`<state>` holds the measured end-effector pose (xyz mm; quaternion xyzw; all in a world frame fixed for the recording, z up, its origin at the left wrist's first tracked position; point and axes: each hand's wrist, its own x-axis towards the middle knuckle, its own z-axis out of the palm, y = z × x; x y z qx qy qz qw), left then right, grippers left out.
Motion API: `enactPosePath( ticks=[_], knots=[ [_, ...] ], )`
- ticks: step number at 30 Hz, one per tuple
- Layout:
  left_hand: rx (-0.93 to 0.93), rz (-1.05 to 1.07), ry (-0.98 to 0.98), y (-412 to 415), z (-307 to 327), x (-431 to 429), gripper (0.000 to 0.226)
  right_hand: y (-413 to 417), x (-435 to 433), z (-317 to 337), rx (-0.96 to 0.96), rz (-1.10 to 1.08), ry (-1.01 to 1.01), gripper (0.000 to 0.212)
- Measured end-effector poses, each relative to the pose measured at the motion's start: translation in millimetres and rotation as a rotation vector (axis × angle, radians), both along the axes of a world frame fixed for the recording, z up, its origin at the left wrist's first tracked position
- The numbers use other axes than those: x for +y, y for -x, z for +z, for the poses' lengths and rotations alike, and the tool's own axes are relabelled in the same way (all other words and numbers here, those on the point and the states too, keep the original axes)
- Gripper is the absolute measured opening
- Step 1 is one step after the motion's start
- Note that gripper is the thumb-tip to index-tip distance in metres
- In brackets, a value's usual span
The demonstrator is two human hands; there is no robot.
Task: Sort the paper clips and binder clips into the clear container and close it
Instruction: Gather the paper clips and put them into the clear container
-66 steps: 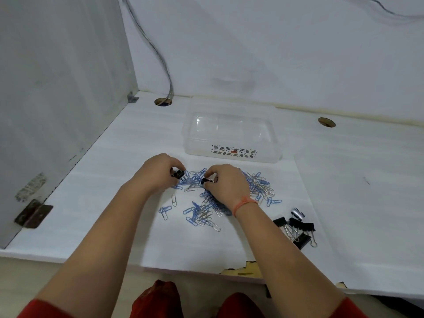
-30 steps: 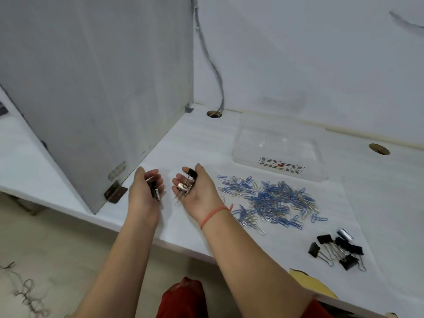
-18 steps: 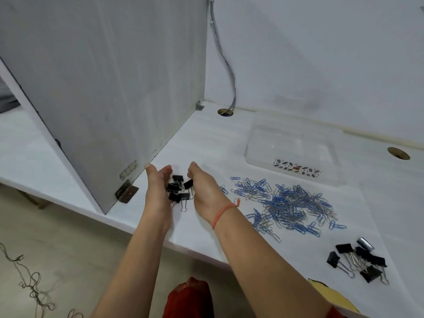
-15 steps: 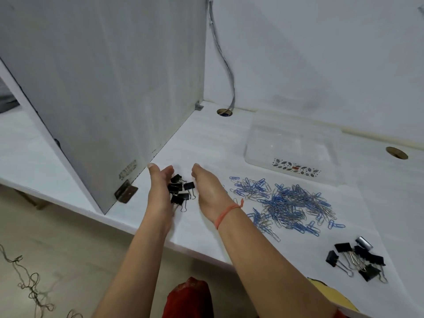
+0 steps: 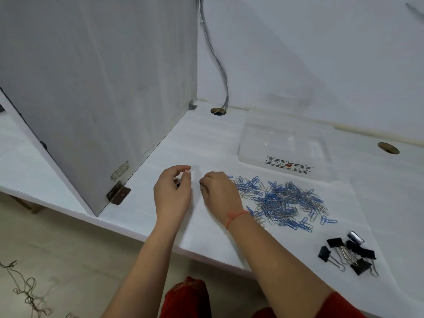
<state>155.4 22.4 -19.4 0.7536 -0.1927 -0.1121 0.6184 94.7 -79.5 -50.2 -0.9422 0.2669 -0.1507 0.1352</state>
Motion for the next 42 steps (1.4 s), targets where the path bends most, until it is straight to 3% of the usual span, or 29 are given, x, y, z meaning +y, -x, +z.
enactPosePath(
  ticks=[5,12,17,22,25,29,33,38,42],
  knots=[
    [-0.170,-0.114,-0.140,19,3,-9,0.024,43,-2,-4,0.046,-0.036,0.097,0.014],
    [-0.275,-0.395,-0.349,57,-14,-24,0.038,141,-21,44,-0.201,-0.317,-0.124,0.027],
    [-0.375,-0.462,-0.383,85,-33,-43,0.038,198,-64,50,0.267,-0.571,-0.170,0.037],
    [-0.421,-0.503,-0.335,110,-35,-69,0.035,177,-41,34,0.106,-0.502,-0.245,0.029],
    [-0.408,-0.492,-0.267,121,-33,-76,0.032,172,-37,35,0.062,-0.431,-0.239,0.033],
    [-0.377,-0.345,-0.163,117,-25,-72,0.025,206,-70,52,0.103,-0.597,-0.188,0.036],
    [-0.419,-0.188,-0.273,91,-31,-81,0.028,221,-92,54,0.219,-0.712,-0.239,0.030],
    [-0.390,-0.169,-0.348,80,-36,-98,0.035,186,-72,49,0.090,-0.581,-0.286,0.018],
    [-0.395,-0.242,-0.295,87,-34,-101,0.034,184,-76,45,0.043,-0.525,-0.341,0.026]
  ],
)
